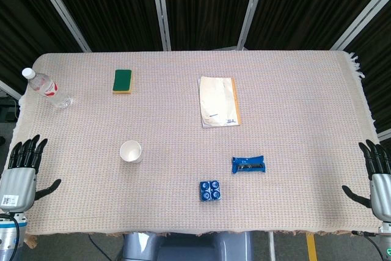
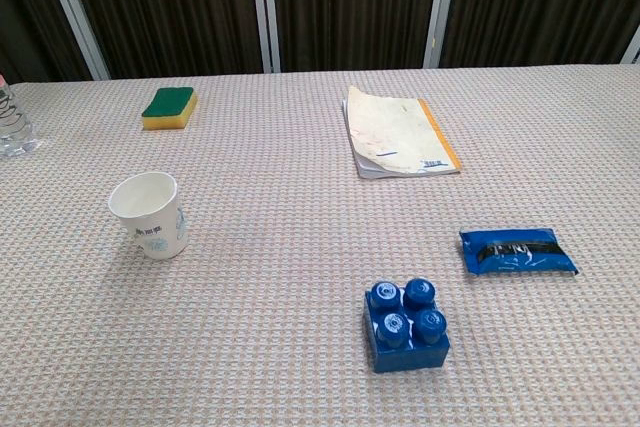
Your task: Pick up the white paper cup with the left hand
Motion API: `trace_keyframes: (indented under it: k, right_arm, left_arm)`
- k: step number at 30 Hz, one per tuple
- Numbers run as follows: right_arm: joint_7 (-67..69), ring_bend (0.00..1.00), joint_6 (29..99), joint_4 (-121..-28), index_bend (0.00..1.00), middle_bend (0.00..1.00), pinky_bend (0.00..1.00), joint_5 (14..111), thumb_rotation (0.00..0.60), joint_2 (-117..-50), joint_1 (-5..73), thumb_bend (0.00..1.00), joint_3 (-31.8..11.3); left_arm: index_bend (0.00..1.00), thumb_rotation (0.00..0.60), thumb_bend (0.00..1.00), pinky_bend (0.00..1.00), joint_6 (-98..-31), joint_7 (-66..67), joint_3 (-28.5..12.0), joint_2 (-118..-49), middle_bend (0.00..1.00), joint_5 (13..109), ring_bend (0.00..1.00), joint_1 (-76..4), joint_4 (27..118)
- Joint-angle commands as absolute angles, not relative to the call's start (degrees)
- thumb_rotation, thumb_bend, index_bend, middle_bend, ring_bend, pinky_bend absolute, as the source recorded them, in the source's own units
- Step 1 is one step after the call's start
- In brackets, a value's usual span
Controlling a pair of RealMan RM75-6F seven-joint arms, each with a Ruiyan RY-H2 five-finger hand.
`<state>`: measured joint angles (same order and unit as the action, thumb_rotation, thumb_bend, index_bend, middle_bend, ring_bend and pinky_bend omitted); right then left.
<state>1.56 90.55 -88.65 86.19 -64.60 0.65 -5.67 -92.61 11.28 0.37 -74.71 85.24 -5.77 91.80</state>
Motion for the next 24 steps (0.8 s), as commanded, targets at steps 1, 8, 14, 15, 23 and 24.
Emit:
trace_keyframes:
  k: [1,8,14,15,23,24]
  right_arm:
    - [1.1,0.0,90.5,-89.0,0.0,0.0,0.0,86.0,0.6,-64.5,0.6,0.0,-5.6]
    - [1.2,0.0,90.0,-89.4,0.0,0.0,0.0,86.2,0.6,-64.3,0.7,0.0,-5.3]
    - [1.2,0.0,89.6,-89.6,0.0,0.0,0.0,85.9,0.6,-64.2,0.9,0.0,-5.3]
    - [1.2,0.0,89.4,-89.7,0.0,0.0,0.0,85.7,0.6,-64.2,0.9,0.0,-5.4]
    - [1.2,0.0,88.5,-89.9,0.0,0.0,0.0,85.4,0.6,-63.8,1.0,0.0,-5.0]
    - [1.2,0.0,88.5,-90.0,0.0,0.0,0.0,85.4,0.6,-63.8,1.0,0.0,-5.0]
  left_arm:
    - [0.0,0.6,0.08,0.0,-91.9,11.3,0.3,-74.3,0.0,85.0,0.0,-5.6,92.2]
    - [0.0,0.6,0.08,0.0,-91.1,9.9,-0.1,-73.5,0.0,85.0,0.0,-5.4,93.0]
    - [0.0,0.6,0.08,0.0,-90.4,9.1,-0.4,-72.7,0.0,85.3,0.0,-5.4,93.6]
    - [0.0,0.6,0.08,0.0,-90.1,9.0,-0.5,-72.6,0.0,85.3,0.0,-5.4,93.7]
    - [0.0,0.6,0.08,0.0,-89.6,9.2,-0.7,-72.3,0.0,85.9,0.0,-5.2,94.4]
    - [0.0,0.6,0.08,0.0,-89.5,9.2,-0.7,-72.4,0.0,86.0,0.0,-5.2,94.5]
